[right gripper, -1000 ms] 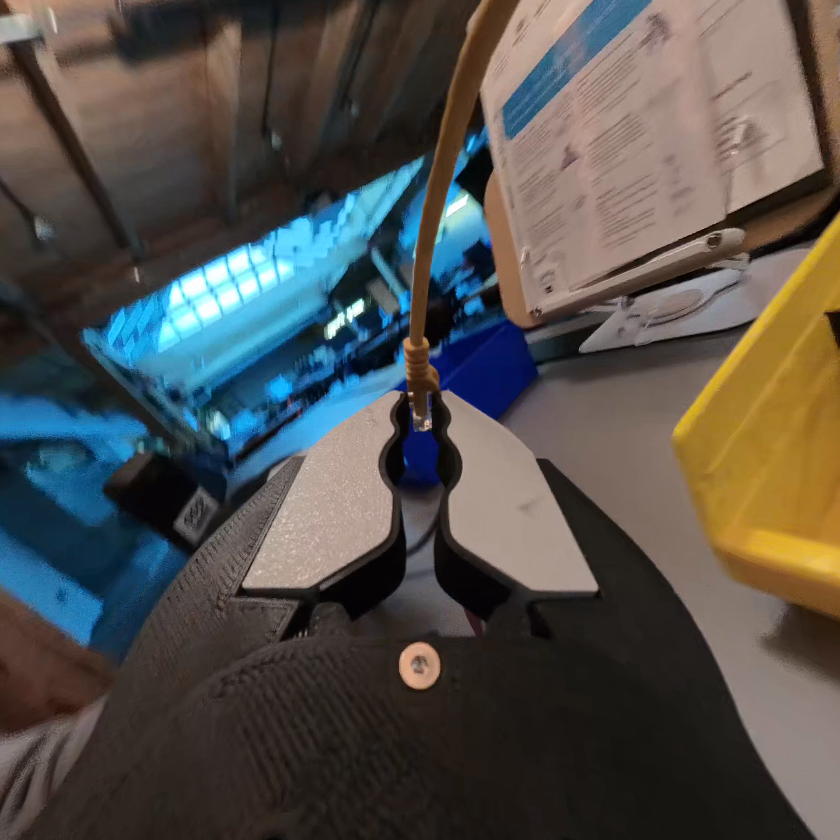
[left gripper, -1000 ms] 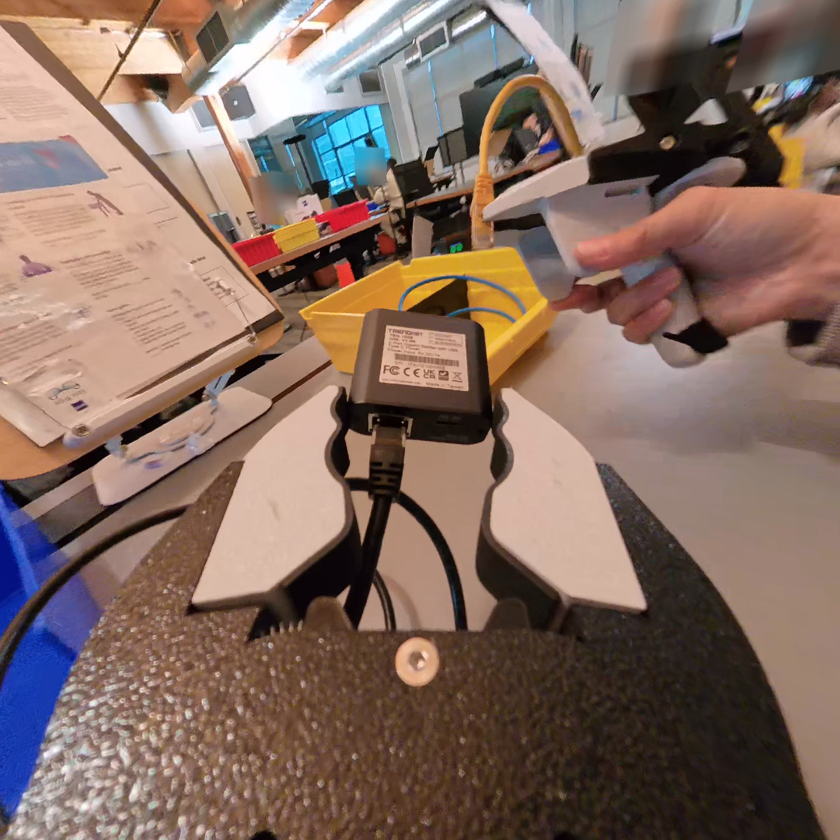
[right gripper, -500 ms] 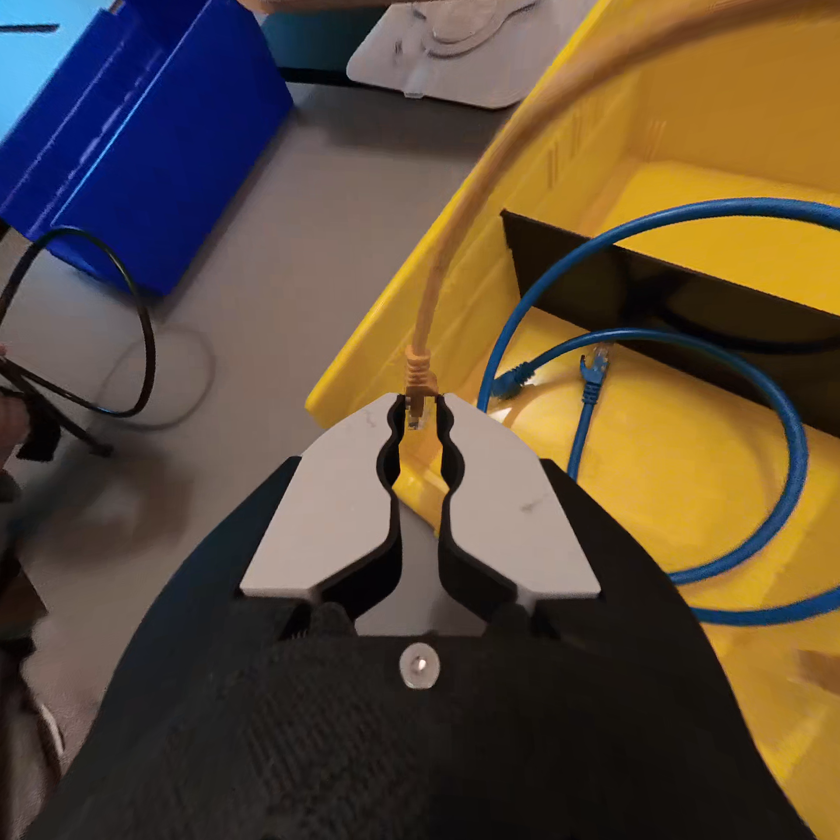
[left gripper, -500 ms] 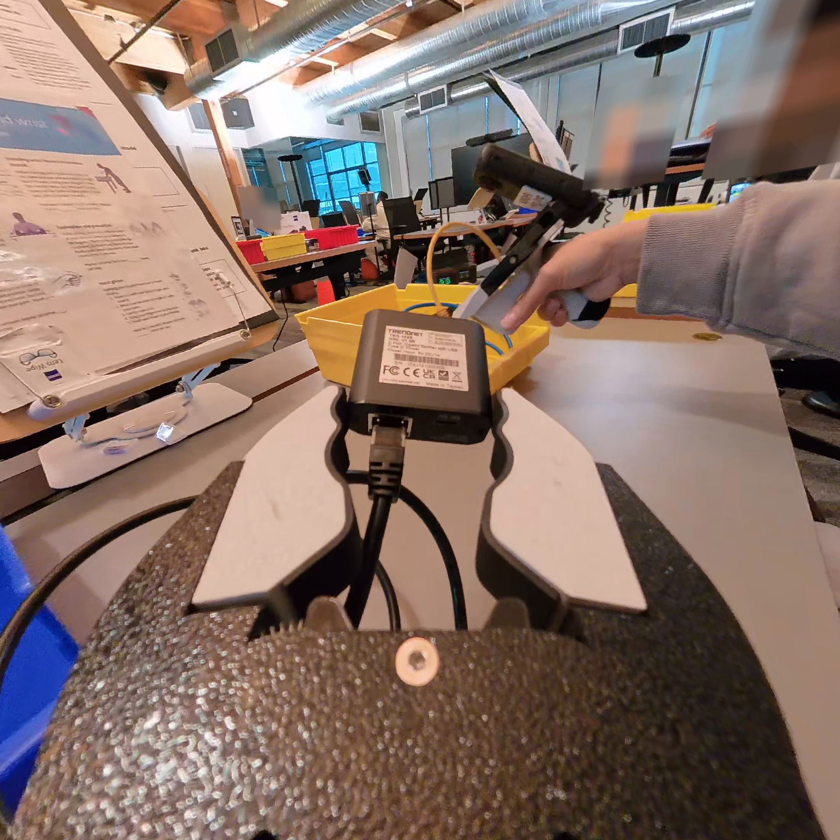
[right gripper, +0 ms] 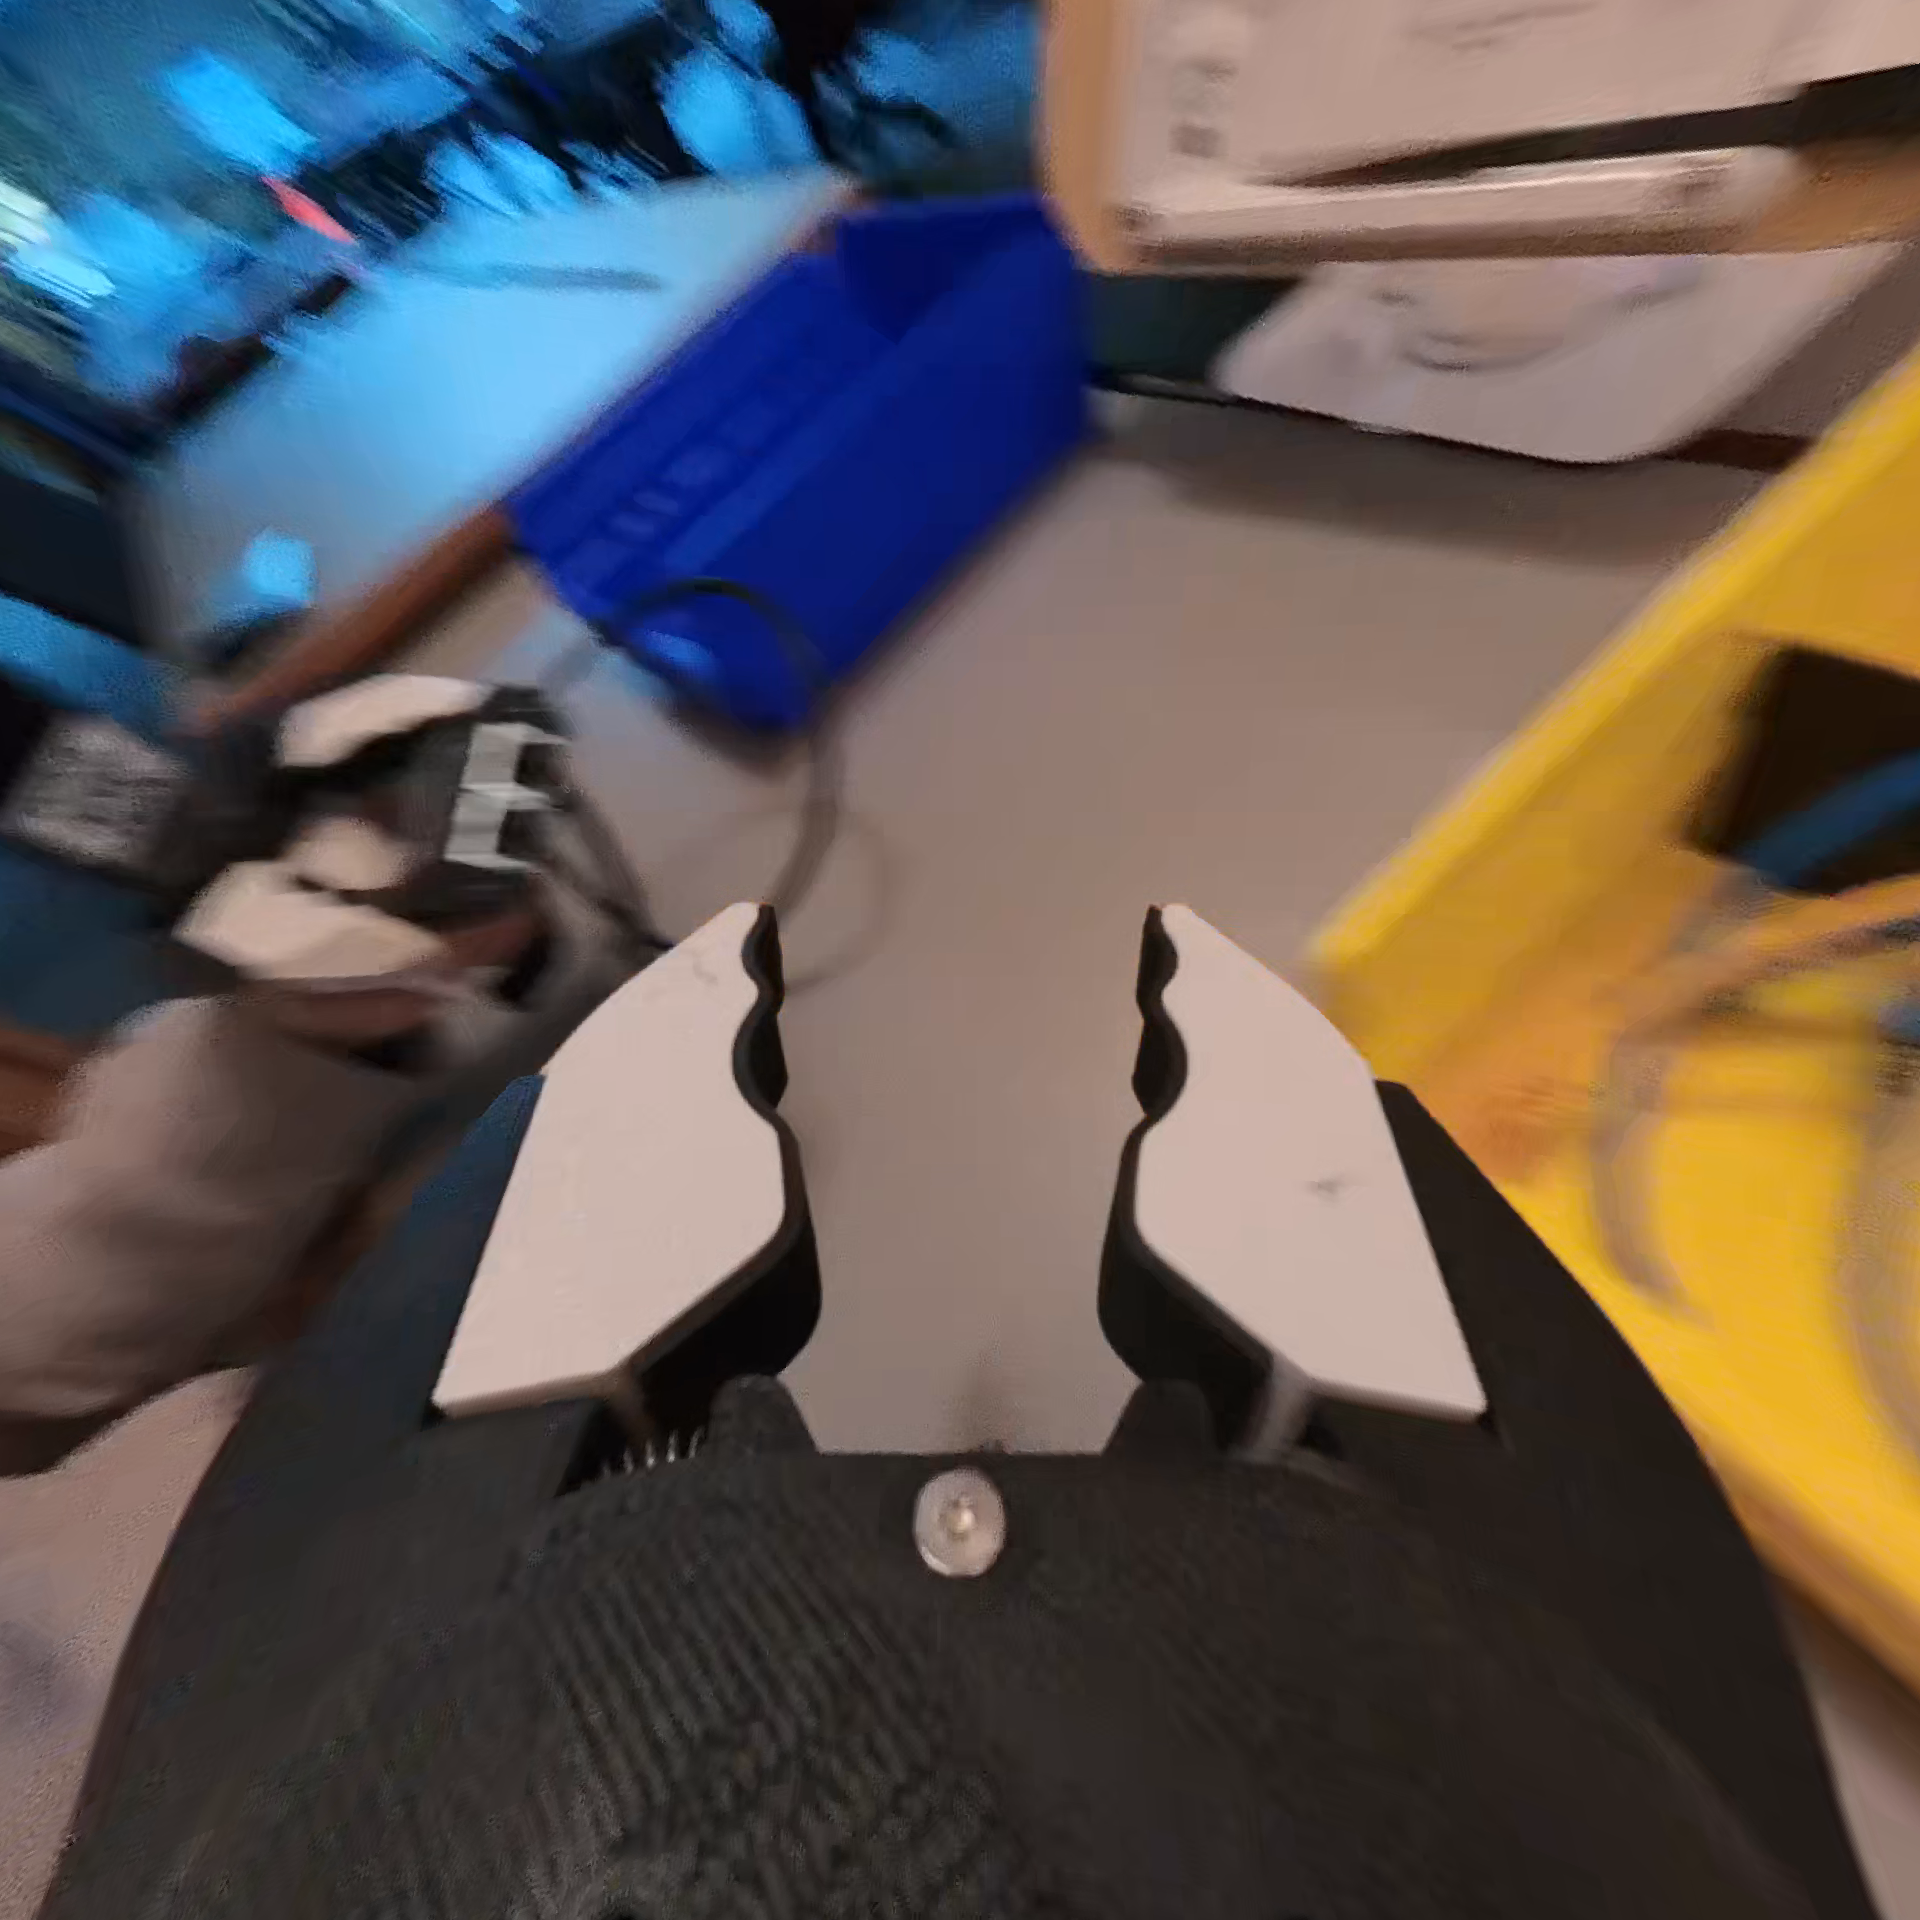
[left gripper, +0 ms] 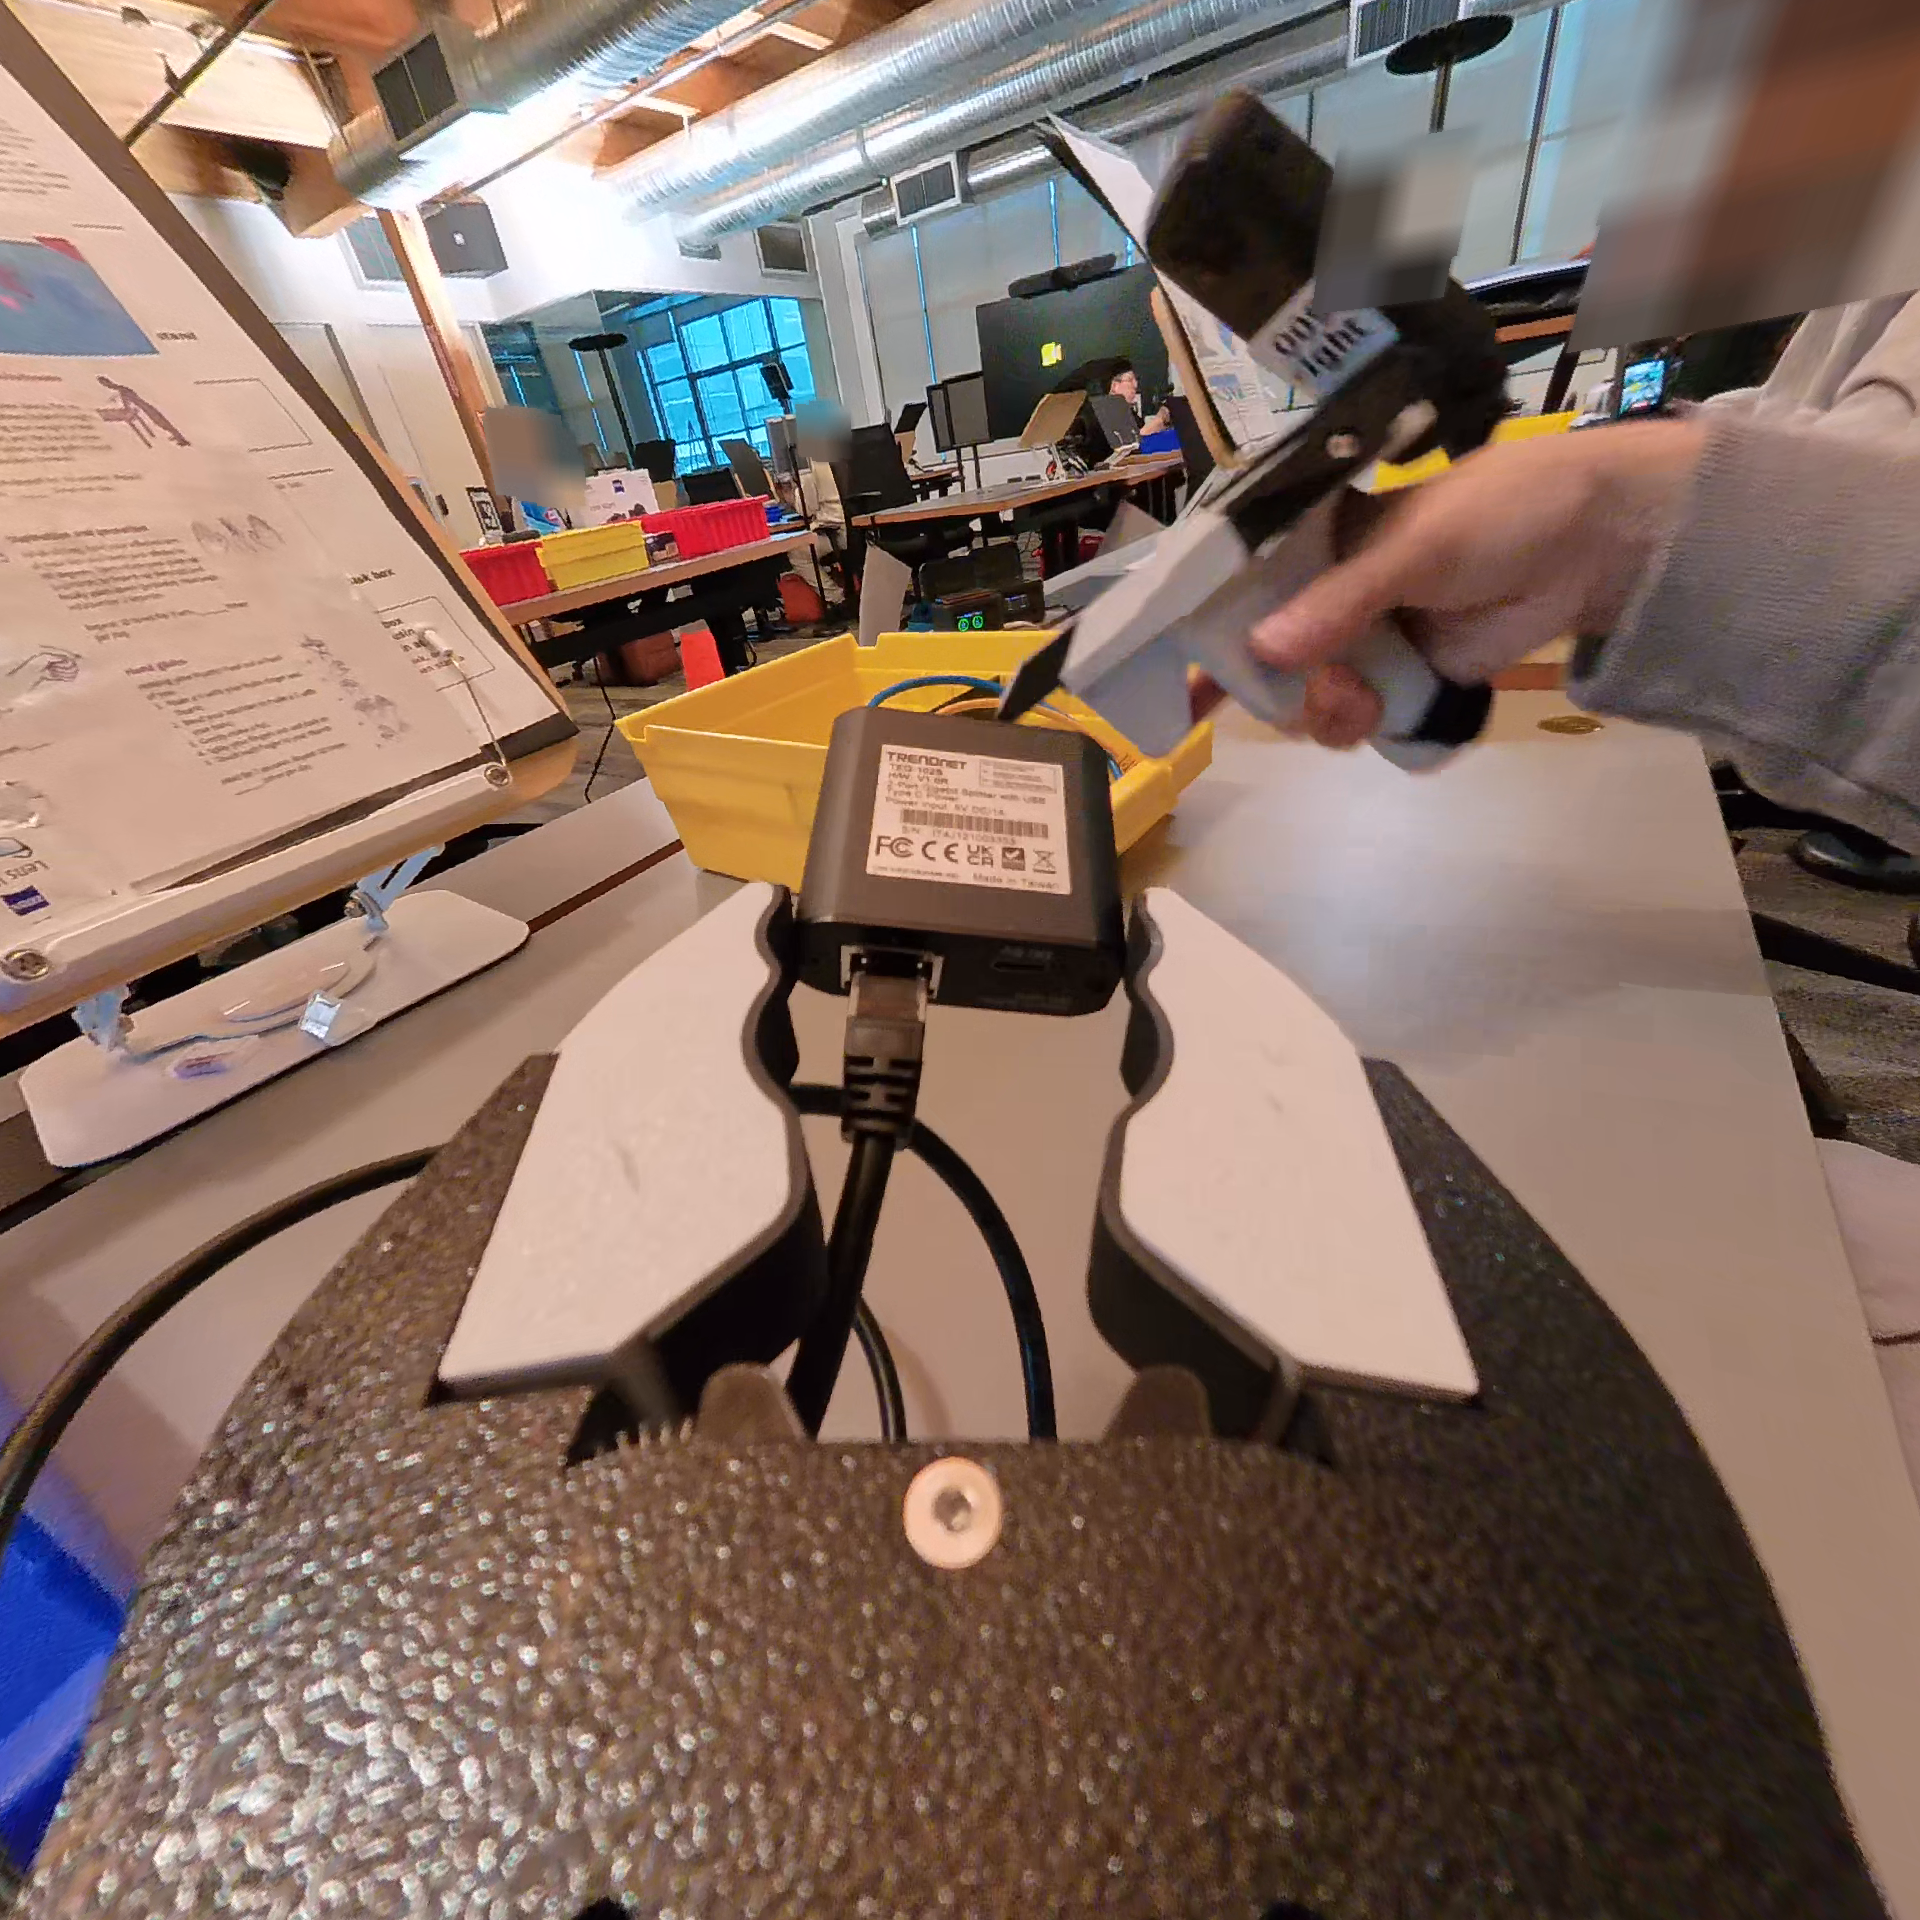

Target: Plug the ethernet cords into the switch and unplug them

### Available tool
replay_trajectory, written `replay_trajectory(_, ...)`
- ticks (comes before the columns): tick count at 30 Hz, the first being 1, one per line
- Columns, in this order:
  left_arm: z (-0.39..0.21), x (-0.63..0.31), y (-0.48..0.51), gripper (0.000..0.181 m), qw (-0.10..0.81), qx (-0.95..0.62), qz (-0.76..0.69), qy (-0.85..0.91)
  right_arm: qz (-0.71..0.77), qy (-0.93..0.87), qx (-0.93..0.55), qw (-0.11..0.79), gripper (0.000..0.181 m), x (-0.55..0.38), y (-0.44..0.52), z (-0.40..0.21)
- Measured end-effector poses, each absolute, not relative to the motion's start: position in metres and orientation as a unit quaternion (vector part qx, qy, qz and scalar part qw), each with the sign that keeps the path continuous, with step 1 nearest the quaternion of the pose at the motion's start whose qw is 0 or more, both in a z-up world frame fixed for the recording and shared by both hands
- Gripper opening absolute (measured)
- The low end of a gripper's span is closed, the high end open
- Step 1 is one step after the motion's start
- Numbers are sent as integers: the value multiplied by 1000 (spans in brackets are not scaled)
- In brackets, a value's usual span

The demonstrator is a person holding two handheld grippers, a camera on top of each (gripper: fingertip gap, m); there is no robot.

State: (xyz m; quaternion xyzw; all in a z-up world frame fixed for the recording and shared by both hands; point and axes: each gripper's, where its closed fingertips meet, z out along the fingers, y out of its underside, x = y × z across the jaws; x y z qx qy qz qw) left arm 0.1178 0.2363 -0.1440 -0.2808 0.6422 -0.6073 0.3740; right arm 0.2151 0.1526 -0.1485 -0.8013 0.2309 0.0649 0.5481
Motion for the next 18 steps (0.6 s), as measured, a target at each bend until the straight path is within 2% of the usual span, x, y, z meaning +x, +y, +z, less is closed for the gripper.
replay_trajectory(1,-143,118,235,60,377,-279,-606,642,110,218,-778,579,65,187,166,-144)
replay_trajectory(4,-143,117,229,60,386,-270,-598,649,229,229,-670,668,50,131,196,-128)
replay_trajectory(6,-144,116,224,60,390,-265,-589,656,288,255,-598,703,47,121,207,-121)
replay_trajectory(9,-143,116,218,60,403,-258,-580,660,335,262,-608,670,41,109,223,-140)
replay_trajectory(11,-143,117,213,60,407,-251,-574,665,336,252,-613,669,46,102,228,-144)
replay_trajectory(13,-144,118,210,60,419,-244,-565,667,330,250,-590,694,30,104,227,-137)
replay_trajectory(18,-147,119,207,60,435,-237,-551,672,349,268,-558,703,24,106,224,-139)
